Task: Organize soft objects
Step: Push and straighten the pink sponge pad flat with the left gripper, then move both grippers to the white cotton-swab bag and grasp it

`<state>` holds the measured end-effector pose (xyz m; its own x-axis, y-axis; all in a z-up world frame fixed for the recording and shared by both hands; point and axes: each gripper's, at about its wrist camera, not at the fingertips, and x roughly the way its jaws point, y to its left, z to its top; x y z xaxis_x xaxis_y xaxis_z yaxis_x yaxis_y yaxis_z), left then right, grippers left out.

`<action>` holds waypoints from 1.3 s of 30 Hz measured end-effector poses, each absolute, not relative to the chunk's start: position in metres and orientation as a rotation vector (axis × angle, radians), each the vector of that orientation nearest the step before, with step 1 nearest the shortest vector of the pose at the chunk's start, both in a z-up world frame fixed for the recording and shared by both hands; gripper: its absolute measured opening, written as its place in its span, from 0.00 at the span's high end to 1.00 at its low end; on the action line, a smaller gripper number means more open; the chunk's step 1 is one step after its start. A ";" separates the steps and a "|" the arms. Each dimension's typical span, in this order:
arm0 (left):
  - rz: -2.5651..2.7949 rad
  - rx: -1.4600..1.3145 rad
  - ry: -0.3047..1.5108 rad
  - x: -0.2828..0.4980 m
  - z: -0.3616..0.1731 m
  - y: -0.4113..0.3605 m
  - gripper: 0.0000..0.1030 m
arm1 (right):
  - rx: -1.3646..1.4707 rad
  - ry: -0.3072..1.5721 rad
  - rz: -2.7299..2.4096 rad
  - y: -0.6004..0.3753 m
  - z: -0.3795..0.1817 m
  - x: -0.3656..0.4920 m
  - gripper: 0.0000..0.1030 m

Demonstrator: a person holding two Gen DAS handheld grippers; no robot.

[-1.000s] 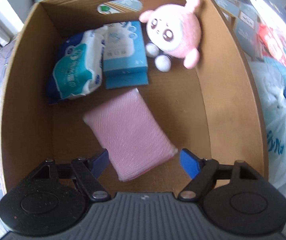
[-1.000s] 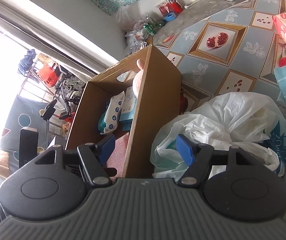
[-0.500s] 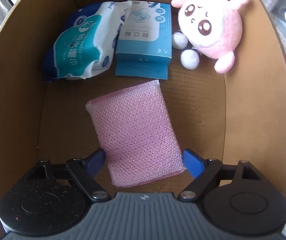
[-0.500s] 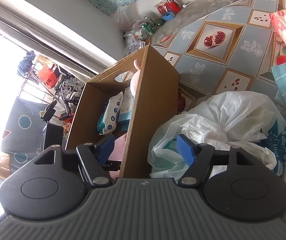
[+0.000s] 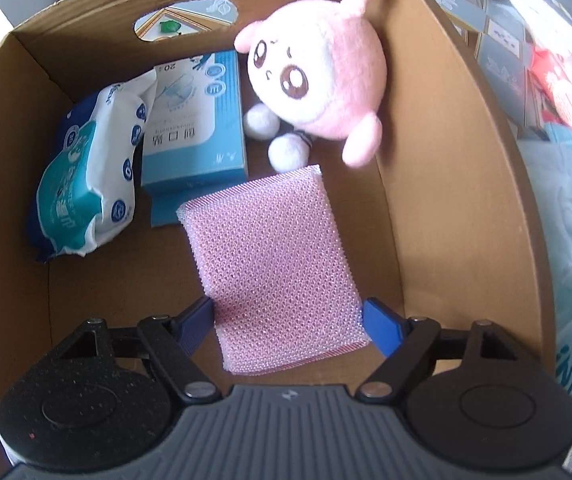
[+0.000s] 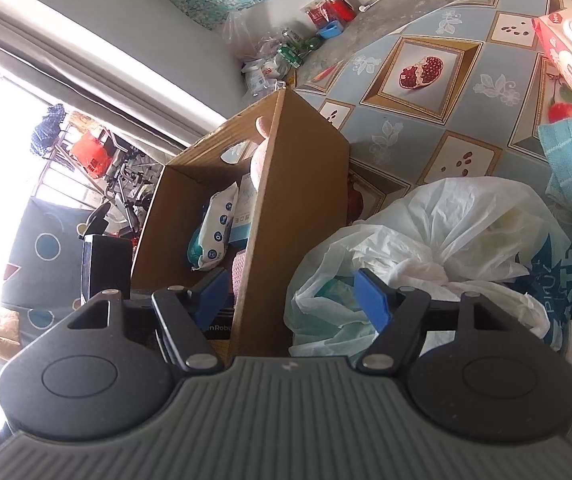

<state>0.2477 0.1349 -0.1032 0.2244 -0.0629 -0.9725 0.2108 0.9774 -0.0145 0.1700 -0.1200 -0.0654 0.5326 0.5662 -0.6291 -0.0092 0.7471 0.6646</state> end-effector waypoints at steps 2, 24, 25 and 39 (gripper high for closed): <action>-0.194 0.102 1.320 0.253 -0.102 0.137 0.20 | 0.659 0.963 0.370 -0.120 -0.067 0.170 0.32; -0.198 -0.296 1.286 0.265 -0.103 0.172 0.29 | 0.671 0.978 0.368 -0.122 -0.070 0.166 0.30; -0.195 -0.302 1.274 0.266 -0.102 0.172 0.29 | 0.675 0.977 0.365 -0.124 -0.071 0.166 0.30; -0.061 -0.335 1.066 0.222 -0.041 0.182 0.23 | 0.652 0.897 0.348 -0.139 -0.062 0.140 0.29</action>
